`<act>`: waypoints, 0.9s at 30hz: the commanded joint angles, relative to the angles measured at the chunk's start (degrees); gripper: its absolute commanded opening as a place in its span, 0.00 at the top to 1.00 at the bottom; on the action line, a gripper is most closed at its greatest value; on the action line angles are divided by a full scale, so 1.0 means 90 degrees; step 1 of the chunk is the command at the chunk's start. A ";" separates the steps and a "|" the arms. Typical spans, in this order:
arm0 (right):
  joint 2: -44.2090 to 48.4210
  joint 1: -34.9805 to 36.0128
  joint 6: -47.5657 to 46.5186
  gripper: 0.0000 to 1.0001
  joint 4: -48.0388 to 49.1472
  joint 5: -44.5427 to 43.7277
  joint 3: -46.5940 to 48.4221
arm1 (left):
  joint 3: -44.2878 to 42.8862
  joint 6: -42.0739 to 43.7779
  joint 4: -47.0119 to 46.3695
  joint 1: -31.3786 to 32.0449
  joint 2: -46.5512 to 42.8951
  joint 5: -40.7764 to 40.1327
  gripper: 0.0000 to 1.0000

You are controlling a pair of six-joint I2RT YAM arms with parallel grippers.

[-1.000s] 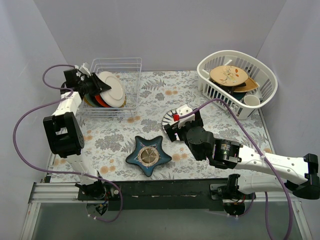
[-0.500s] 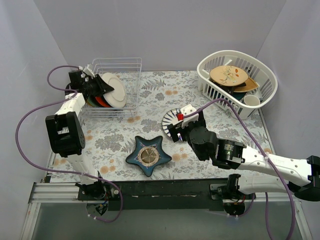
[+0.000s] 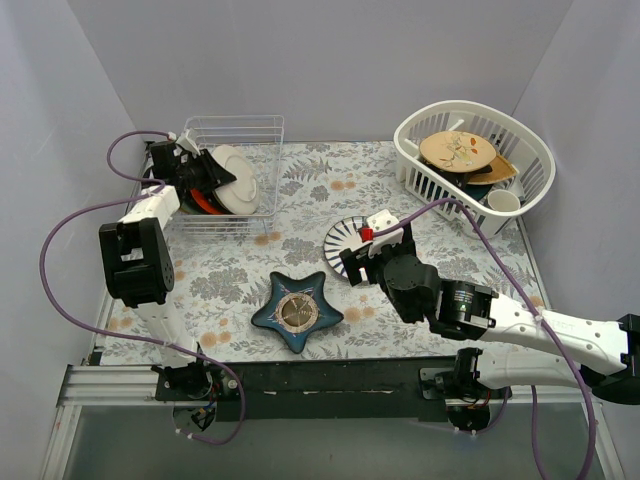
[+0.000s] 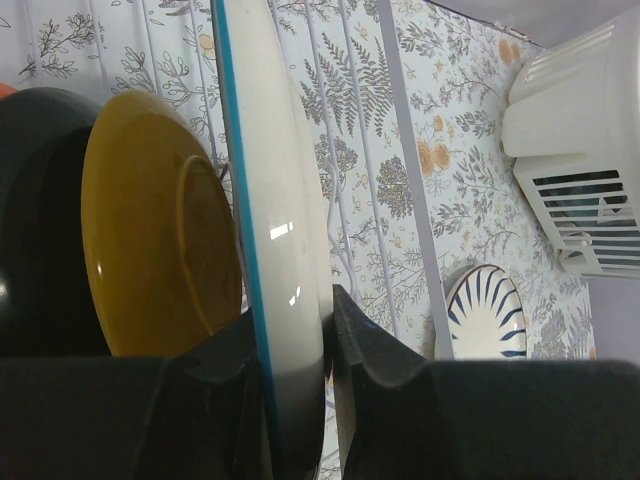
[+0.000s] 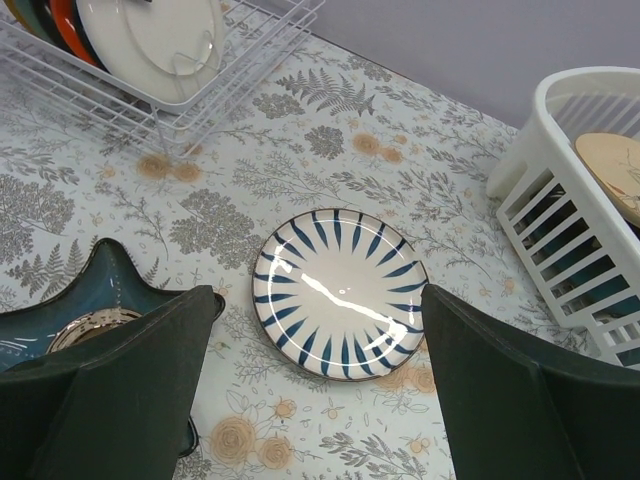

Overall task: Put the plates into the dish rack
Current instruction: Insert the plate into the dish rack.

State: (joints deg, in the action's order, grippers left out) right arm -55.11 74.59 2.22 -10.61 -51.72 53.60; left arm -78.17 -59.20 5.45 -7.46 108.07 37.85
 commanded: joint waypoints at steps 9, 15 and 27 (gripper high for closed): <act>0.0001 -0.0026 0.0203 0.08 0.0153 0.0073 -0.0067 | -0.0279 0.0357 0.0224 0.0116 -0.0377 -0.0513 0.69; -0.0009 -0.0026 0.0212 0.08 0.0163 0.0112 -0.0067 | -0.0357 0.0455 0.0361 0.0116 -0.0533 -0.0728 0.55; -0.0068 -0.0016 0.0242 0.08 0.0202 0.0230 -0.0067 | -0.0660 0.0640 0.0742 -0.0107 -0.0845 -0.1343 0.48</act>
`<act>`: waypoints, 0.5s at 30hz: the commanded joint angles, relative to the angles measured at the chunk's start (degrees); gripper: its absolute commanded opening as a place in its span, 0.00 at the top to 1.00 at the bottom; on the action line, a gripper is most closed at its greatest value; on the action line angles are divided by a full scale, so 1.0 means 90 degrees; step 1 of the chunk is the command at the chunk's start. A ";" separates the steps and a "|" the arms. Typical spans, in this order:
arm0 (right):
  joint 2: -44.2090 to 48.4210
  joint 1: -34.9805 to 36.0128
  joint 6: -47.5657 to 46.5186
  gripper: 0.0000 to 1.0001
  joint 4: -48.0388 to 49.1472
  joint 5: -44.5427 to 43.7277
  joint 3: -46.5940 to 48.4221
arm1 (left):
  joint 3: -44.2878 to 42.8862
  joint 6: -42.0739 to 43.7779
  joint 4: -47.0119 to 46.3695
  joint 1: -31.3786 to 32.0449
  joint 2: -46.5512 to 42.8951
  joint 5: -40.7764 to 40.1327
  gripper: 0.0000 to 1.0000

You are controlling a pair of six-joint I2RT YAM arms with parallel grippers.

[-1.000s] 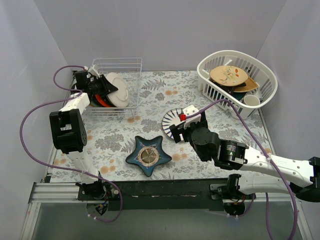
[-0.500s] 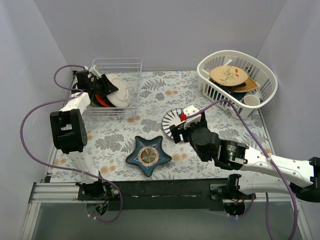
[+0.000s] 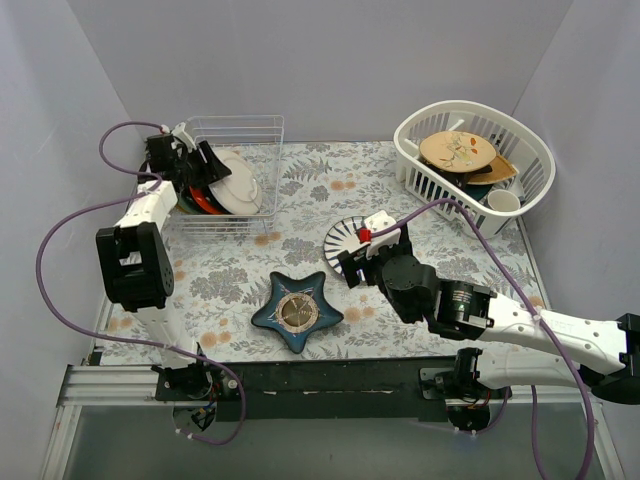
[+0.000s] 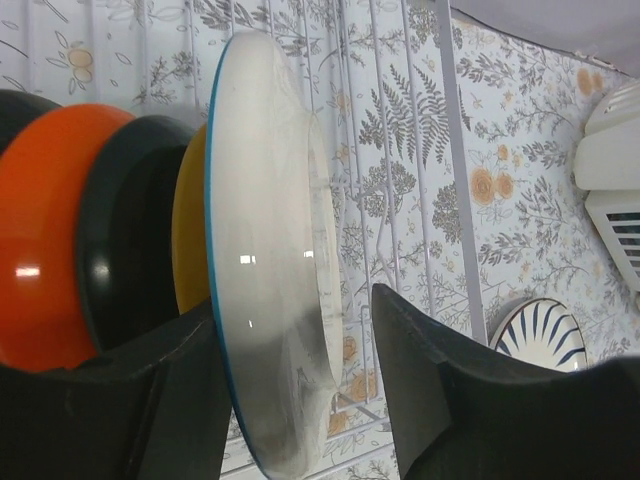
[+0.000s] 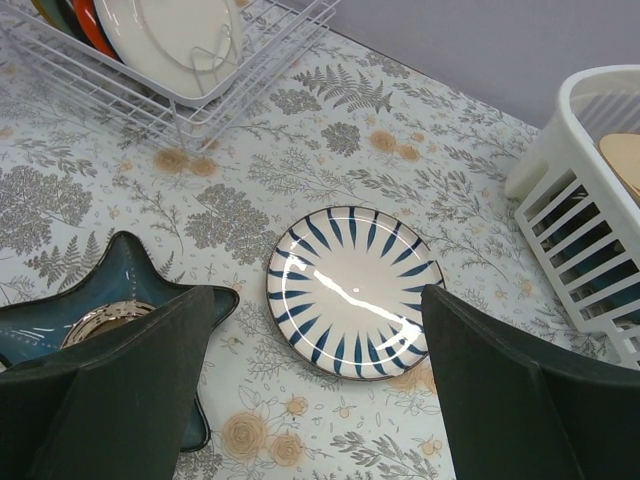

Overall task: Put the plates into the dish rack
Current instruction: Insert the plate into the dish rack.

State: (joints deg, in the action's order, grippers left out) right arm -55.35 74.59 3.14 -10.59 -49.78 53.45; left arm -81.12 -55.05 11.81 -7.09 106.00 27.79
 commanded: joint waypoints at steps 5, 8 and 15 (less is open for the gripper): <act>-0.0061 -0.0016 0.0110 0.08 0.0220 0.0013 -0.0031 | -0.0215 0.0179 0.0035 -0.0296 -0.0752 -0.0373 0.44; -0.0061 -0.0026 0.0101 0.08 0.0220 0.0023 -0.0041 | -0.0166 0.0159 0.0074 -0.0345 -0.0801 -0.0471 0.42; -0.0041 -0.0026 0.0120 0.08 0.0210 -0.0035 -0.0060 | -0.0137 0.0091 0.0172 -0.0433 -0.0918 -0.0754 0.40</act>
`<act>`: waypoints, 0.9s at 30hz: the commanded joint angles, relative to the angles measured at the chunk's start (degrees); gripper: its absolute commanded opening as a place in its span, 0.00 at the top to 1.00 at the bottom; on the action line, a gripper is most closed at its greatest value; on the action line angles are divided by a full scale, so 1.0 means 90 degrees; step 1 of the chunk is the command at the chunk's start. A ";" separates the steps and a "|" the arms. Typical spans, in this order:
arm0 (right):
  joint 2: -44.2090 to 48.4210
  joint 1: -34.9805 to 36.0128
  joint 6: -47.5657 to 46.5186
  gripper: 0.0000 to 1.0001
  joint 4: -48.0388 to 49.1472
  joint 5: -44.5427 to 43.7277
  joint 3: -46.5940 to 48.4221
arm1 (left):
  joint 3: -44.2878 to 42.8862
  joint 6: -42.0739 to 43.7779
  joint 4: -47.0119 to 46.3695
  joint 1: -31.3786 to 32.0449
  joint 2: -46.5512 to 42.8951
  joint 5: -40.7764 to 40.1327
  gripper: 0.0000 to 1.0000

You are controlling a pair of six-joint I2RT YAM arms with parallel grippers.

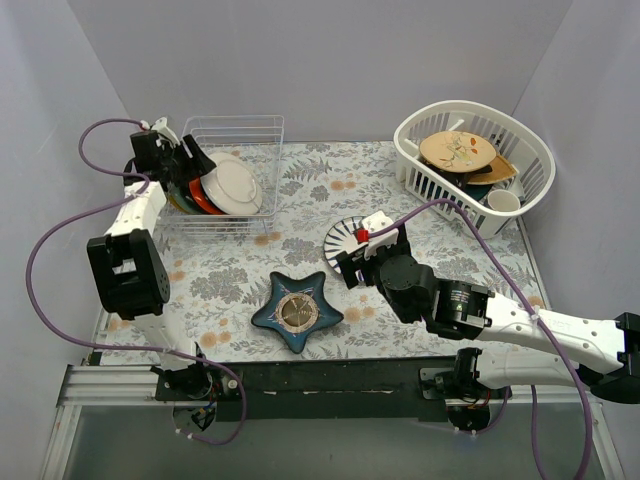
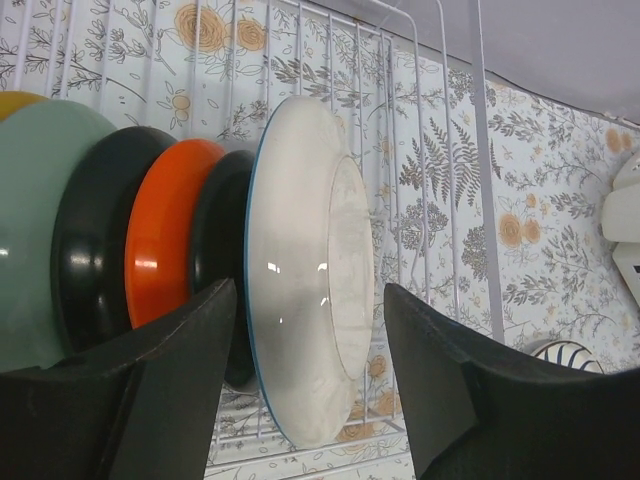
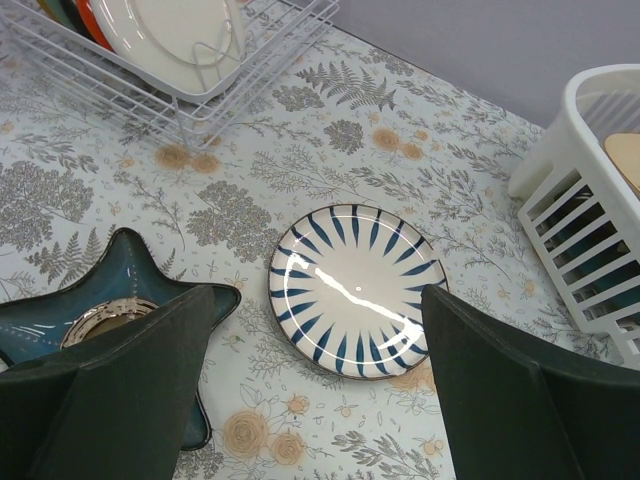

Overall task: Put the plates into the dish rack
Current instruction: Insert the plate into the dish rack.

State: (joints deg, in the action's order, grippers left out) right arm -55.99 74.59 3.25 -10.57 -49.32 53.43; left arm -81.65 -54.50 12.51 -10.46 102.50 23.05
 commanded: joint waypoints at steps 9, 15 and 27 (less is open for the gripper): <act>0.0098 -0.0678 0.0742 0.09 -0.0397 -0.0117 0.0030 | -0.0186 -0.0057 0.0475 -0.0117 -0.1181 -0.1076 0.30; -0.0039 -0.2133 0.0840 0.09 -0.0545 0.0916 -0.0009 | -0.0128 -0.0311 0.0582 0.0009 -0.1935 -0.0863 0.29; -0.0342 -0.5373 0.1846 0.08 -0.0340 0.5219 -0.0399 | 0.0565 -0.0731 0.0632 0.2294 -0.2707 -0.1213 0.30</act>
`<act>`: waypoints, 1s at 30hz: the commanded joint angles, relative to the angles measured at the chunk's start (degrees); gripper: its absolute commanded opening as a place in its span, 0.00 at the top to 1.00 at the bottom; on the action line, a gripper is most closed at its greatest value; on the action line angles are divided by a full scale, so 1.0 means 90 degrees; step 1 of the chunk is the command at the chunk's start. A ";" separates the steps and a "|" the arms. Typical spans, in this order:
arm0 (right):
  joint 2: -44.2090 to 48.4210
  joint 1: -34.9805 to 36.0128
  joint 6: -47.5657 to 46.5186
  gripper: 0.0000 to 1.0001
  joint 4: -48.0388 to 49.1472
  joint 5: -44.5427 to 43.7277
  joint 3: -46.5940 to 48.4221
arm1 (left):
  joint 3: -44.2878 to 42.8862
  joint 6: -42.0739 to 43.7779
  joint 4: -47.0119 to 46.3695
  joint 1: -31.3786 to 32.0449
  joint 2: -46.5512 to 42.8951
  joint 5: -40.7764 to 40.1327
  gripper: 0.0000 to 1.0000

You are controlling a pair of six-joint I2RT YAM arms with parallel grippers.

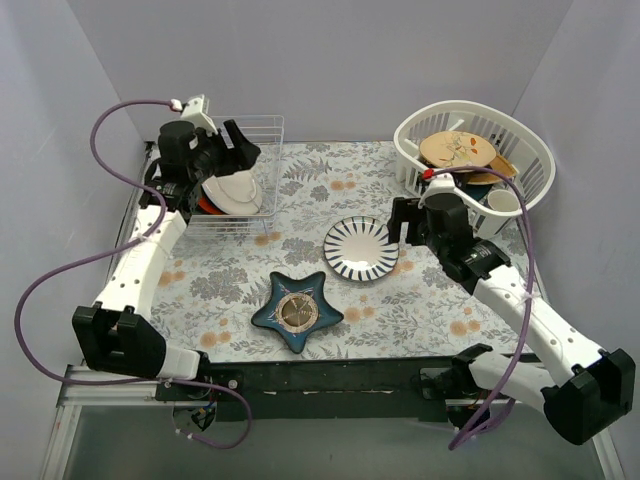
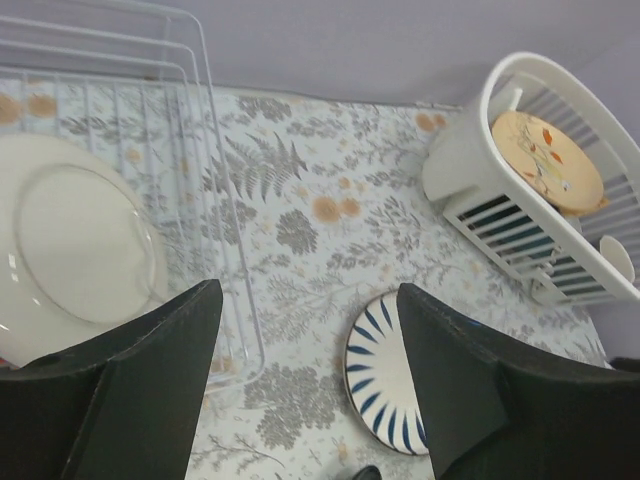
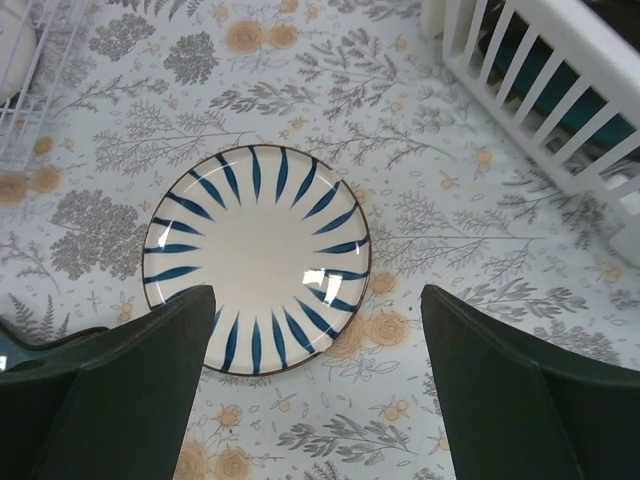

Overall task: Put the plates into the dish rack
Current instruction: Insert the plate into the dish rack, then pick up the plate at the center of the board.

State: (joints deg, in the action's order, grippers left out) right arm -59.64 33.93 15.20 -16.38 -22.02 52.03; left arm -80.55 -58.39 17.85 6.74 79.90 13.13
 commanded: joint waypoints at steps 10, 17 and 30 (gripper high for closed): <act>-0.0443 -0.2413 0.1065 0.11 0.0775 0.4488 -0.1083 | 0.1372 -0.0787 -0.0576 0.2394 0.0282 -0.1018 0.31; -0.1166 -0.2462 0.0996 0.15 0.1146 0.4254 -0.1279 | 0.1704 -0.1041 -0.0967 0.2912 0.0760 -0.1380 0.31; -0.2610 -0.2501 0.1006 0.23 0.1761 0.3833 -0.1045 | 0.1978 -0.1198 -0.1299 0.3069 0.1181 -0.1536 0.31</act>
State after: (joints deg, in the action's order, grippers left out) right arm -79.99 11.64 23.92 -4.29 13.28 40.62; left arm -62.94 -68.82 8.16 34.00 91.50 0.73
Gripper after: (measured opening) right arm 0.779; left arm 0.687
